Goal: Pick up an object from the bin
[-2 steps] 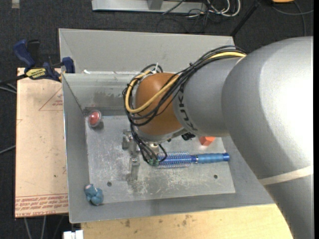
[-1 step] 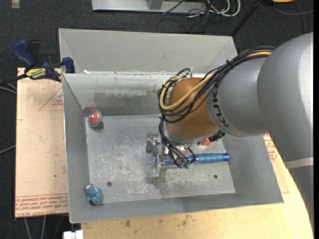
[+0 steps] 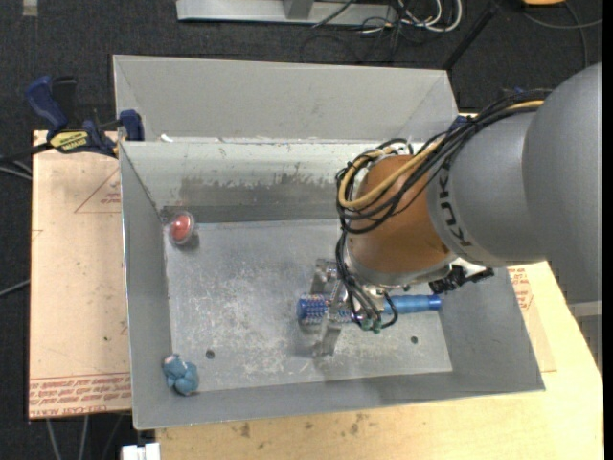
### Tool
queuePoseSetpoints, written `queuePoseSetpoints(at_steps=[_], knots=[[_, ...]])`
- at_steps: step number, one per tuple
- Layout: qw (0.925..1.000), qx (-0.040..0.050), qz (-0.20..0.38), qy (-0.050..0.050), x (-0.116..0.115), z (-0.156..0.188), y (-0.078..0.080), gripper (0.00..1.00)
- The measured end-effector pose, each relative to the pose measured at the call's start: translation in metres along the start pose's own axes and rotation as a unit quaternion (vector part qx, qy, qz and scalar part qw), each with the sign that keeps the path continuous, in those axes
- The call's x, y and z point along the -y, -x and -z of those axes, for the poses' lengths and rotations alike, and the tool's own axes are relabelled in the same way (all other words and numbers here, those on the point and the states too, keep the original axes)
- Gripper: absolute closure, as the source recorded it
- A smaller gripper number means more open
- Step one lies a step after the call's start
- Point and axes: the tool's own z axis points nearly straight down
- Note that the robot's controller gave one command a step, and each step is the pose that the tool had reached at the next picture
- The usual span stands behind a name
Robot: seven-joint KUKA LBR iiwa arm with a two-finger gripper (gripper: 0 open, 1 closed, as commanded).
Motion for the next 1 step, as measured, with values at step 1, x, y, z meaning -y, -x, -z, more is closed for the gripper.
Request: queuePoseSetpoints(at_steps=[1], knots=[[1.0000,0.0001,0.000,0.001,-0.0010,-0.0004,-0.0003,1.00]])
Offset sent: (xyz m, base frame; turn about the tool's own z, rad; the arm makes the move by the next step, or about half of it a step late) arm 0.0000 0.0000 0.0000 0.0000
